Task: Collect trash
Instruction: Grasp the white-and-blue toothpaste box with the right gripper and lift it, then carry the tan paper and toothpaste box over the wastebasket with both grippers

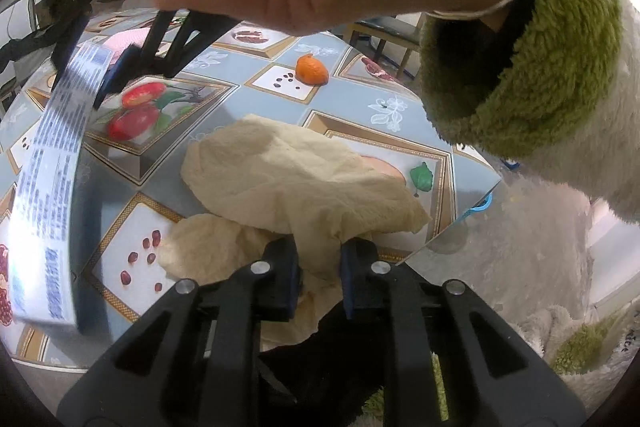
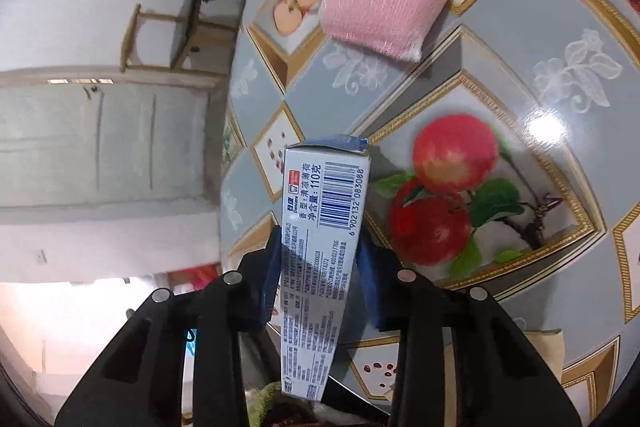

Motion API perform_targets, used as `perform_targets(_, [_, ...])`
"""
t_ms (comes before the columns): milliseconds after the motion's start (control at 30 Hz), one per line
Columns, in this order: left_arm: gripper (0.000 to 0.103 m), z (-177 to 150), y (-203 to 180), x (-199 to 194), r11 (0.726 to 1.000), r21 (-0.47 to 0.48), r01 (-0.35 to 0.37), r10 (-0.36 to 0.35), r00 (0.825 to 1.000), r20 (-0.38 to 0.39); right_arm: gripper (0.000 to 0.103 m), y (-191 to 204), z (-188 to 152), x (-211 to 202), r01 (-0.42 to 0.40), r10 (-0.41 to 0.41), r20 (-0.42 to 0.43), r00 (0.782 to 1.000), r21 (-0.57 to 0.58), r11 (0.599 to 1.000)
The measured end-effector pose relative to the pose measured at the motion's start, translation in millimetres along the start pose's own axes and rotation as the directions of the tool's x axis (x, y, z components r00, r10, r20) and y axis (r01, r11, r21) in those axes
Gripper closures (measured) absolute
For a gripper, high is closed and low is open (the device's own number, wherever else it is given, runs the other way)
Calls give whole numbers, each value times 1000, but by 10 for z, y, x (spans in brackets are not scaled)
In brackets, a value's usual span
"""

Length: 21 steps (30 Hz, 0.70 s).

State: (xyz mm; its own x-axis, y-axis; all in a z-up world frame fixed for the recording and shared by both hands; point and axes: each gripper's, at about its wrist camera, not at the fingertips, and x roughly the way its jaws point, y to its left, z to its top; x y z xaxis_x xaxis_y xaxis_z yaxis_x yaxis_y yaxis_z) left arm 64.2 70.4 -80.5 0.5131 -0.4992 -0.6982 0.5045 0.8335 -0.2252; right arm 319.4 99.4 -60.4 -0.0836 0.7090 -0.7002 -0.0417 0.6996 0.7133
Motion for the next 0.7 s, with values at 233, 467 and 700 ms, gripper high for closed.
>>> perform_targets(233, [91, 28, -33, -80, 1000, 5, 8, -8, 999, 36, 70, -23, -39, -391, -45, 46, 122, 991, -5, 999])
perform_targets(467, [92, 80, -101, -192, 1000, 20, 15, -17, 996, 83, 70, -68, -108, -834, -56, 64, 232, 971, -38, 998])
perform_targets(700, [92, 156, -132, -335, 999, 37, 8, -13, 992, 129, 70, -160, -184, -1198, -102, 109, 304, 947, -37, 994])
